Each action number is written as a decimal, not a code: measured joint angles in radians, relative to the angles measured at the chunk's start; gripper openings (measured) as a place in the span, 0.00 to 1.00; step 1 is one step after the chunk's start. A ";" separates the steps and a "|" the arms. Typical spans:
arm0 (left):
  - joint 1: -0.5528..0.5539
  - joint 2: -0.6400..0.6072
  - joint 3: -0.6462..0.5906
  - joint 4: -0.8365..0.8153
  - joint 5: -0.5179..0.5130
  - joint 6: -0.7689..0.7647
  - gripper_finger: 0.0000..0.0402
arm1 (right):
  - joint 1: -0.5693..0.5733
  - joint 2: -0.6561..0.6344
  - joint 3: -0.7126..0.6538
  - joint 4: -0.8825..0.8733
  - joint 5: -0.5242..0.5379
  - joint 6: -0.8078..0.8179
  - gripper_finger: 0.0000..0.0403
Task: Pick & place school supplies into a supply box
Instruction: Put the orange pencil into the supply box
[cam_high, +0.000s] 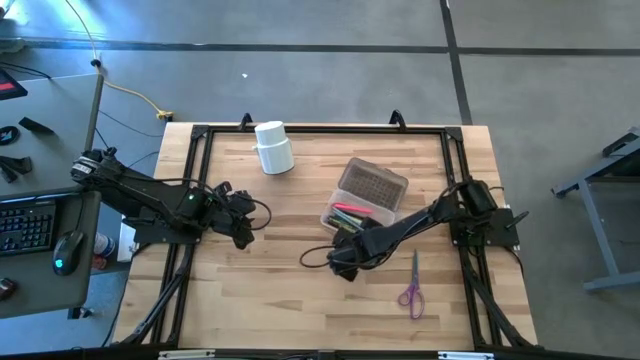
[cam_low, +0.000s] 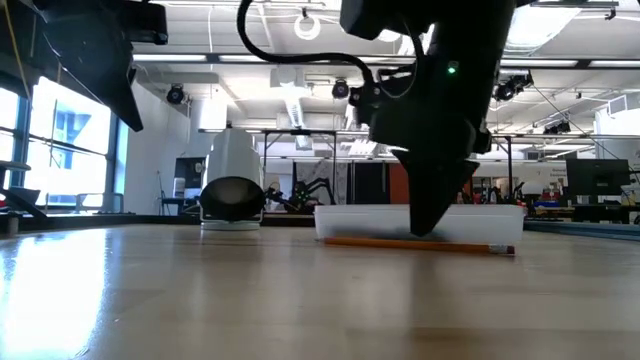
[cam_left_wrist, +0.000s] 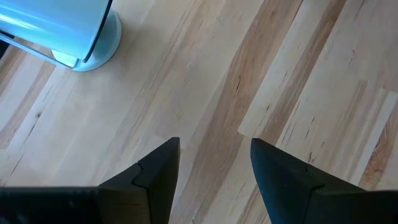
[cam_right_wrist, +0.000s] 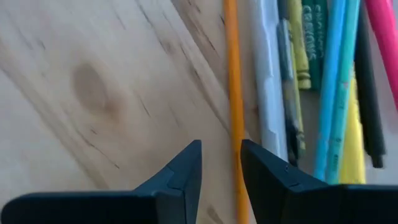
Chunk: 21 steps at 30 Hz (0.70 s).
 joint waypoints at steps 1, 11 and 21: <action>0.000 0.000 0.000 0.000 0.000 0.000 0.58 | 0.000 0.000 -0.002 -0.009 0.006 0.000 0.25; 0.000 0.000 0.000 0.000 0.000 0.000 0.58 | -0.048 0.000 -0.005 -0.081 0.003 -0.018 0.25; 0.000 0.000 0.000 0.000 0.000 0.000 0.58 | -0.042 -0.001 -0.004 -0.039 -0.078 -0.025 0.25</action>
